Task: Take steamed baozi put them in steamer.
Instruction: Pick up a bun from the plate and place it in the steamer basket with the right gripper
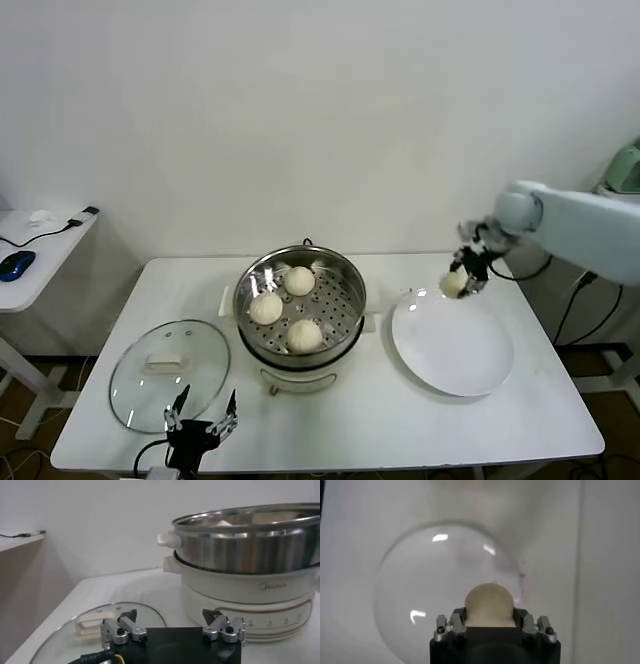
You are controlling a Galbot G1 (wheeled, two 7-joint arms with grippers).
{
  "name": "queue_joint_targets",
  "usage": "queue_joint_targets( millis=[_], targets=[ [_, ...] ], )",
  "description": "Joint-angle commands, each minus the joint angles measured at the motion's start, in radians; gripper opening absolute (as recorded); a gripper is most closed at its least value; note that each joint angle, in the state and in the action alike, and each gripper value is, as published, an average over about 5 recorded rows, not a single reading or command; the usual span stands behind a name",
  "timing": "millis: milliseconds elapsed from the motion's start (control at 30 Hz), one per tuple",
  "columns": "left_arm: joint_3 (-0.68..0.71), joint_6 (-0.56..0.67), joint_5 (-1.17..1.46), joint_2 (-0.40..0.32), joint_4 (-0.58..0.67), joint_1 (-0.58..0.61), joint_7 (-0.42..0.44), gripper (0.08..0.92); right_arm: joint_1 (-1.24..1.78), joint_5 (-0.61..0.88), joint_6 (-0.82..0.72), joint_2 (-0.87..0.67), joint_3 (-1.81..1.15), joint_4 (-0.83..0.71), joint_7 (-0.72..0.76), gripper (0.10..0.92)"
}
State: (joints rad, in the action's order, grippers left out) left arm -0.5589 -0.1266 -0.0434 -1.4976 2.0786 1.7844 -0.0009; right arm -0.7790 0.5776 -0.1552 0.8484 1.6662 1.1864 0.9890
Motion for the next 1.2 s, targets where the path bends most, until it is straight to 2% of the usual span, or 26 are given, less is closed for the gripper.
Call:
queue_joint_targets(
  millis=[33, 267, 533, 867, 1200],
  targets=[
    [0.000, 0.001, -0.001, -0.004, -0.003, 0.000, 0.000, 0.823, -0.453, 0.453, -0.116, 0.159, 0.179, 0.289, -0.040, 0.626],
    [0.007, -0.003, 0.000, 0.005, 0.012, 0.000, 0.000, 0.823, -0.348, 0.531, -0.187, 0.319, 0.105, 0.347, -0.156, 0.626],
    [0.026, -0.002, -0.003, 0.003, 0.018, -0.002, 0.000, 0.823, -0.109, 0.451, -0.219, 0.447, 0.091, 0.214, -0.243, 0.625],
    [0.018, -0.001, 0.001, 0.003, 0.017, 0.001, 0.000, 0.823, 0.045, 0.335, -0.221, 0.471, 0.089, 0.061, -0.269, 0.624],
    [0.010, -0.004, 0.009, 0.006, 0.005, -0.010, 0.003, 0.823, 0.074, 0.313, -0.220, 0.456, 0.086, 0.062, -0.266, 0.628]
  ],
)
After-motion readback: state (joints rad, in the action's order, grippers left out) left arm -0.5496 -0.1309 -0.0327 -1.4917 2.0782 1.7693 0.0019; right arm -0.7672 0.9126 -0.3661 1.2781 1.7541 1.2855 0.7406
